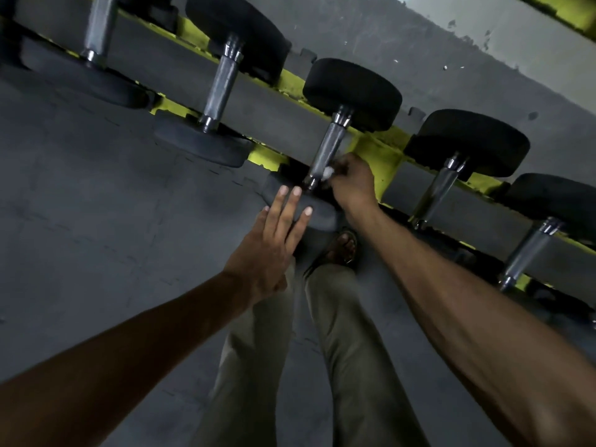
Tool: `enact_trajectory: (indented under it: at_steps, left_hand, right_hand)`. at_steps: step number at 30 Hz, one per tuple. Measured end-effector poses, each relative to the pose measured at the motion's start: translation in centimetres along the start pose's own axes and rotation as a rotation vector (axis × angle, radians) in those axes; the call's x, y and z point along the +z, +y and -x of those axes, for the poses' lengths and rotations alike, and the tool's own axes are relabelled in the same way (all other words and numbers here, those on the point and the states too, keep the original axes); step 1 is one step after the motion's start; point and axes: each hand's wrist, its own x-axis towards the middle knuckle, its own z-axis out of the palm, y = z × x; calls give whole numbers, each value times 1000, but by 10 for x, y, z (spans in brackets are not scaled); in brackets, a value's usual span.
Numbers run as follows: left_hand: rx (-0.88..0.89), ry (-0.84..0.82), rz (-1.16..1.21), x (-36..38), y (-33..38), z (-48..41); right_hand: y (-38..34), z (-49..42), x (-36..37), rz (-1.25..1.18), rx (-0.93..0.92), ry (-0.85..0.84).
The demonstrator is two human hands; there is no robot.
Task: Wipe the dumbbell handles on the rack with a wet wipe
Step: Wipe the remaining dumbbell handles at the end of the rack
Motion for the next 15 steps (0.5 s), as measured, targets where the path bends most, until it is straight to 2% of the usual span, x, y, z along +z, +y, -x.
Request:
enact_trajectory:
  at_steps: [4,6,10,15]
  left_hand:
    - [17,52,-15,4,-4,0]
    - [30,17,8,1,-5,0]
    - [44,6,31,-1,-8,0]
    - [77,-21,53,4,-12,0]
  right_hand:
    - [-45,-34,-6,-684,245,82]
    - [-51,-37,-14,-1003,323,62]
    - [-21,-22,-6,-1173,330,-60]
    - [-25,-39,7,-1287,396,21]
